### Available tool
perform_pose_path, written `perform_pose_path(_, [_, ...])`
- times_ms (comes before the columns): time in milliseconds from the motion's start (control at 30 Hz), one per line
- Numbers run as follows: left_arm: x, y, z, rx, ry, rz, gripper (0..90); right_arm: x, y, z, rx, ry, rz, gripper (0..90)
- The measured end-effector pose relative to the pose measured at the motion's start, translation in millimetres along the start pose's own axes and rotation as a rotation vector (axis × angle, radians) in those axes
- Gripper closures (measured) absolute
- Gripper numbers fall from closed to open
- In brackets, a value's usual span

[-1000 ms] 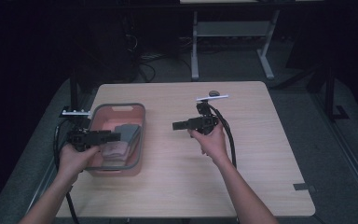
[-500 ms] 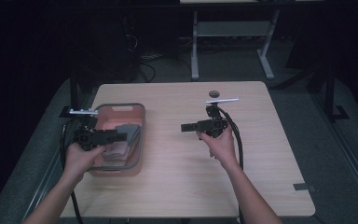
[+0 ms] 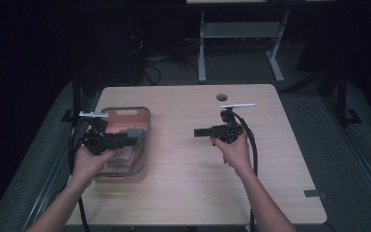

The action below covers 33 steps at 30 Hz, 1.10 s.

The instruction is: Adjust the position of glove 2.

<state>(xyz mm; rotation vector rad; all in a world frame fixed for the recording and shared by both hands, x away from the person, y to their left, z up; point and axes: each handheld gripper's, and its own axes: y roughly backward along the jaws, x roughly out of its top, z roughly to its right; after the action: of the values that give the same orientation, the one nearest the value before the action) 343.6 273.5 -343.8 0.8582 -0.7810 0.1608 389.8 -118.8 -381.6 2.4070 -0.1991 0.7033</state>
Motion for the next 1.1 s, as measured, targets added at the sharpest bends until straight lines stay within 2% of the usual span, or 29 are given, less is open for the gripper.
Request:
perform_pose_path(333, [5.9, -12.8, 14.2, -0.022, -0.03, -0.017, 32.8, -5.2, 13.3, 9.2, -0.013, -0.015, 0.02, 53.5])
perform_pose_path(1100, [12.2, -41.6, 38.1, -0.075, -0.069, -0.046, 31.7, -19.9, 33.9, 33.5, -0.043, -0.06, 0.045, 52.2])
